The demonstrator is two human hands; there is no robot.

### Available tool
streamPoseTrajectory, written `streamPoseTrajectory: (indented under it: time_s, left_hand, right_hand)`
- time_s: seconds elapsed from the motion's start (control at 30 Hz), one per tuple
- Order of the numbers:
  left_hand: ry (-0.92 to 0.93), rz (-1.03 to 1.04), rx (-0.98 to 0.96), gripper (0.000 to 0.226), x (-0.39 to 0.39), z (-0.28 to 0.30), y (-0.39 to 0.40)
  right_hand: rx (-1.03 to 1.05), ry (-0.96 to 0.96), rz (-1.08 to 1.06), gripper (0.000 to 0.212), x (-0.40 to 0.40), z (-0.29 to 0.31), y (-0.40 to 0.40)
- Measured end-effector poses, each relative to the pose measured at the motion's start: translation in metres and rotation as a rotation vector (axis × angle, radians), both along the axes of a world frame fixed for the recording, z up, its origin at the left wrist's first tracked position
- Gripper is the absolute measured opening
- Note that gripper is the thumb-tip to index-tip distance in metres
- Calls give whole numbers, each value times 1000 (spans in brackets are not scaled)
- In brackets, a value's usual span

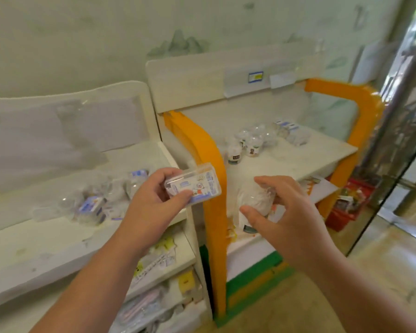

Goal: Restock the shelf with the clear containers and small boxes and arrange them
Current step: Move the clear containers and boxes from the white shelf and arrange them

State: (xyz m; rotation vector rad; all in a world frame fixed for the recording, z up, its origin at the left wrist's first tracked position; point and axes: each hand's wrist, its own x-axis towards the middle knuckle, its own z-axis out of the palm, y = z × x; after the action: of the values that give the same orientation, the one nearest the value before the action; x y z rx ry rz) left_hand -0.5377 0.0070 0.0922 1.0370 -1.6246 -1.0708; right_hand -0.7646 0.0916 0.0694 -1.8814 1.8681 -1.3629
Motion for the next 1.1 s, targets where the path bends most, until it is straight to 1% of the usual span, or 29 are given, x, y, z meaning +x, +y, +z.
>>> streamPoseTrajectory:
  time_s: [0.13,0.23,0.33,0.43,0.53,0.67,0.8,0.97,1.1]
  left_hand:
    - [-5,-28,-37,28,-56,4,-1]
    - [2,-43,-41,29,-95,0,-9]
    - [5,-19,-52,29,-132,-8,-24]
    - [9,15,-45,29,-163,-16,-46]
    - [28,77,-36,28,-190,-23,-72]
    - [31,141,-25,29,-218,-25,-104]
    - [19,220,-7,33,-229,-27,-126]
    - [23,367,-12,36,-233,-31,-148]
    - [28,483,-33,33,-234,-36,-159]
  right_hand:
    - [35,-40,-68,58,-44,-6,9]
    - [57,-35,-104,59,-76,-12,7]
    - [80,-35,-125,58,-109,-19,-4]
    - [110,-21,-129,57,-140,-22,-24]
    - [147,31,-127,58,-170,-23,-54]
    - [165,16,-117,55,-198,-30,-99]
    - [237,-20,-34,54,-211,-45,-139]
    - [296,-48,135,53,-209,-66,-205]
    - [248,28,315,53,-193,-81,-261]
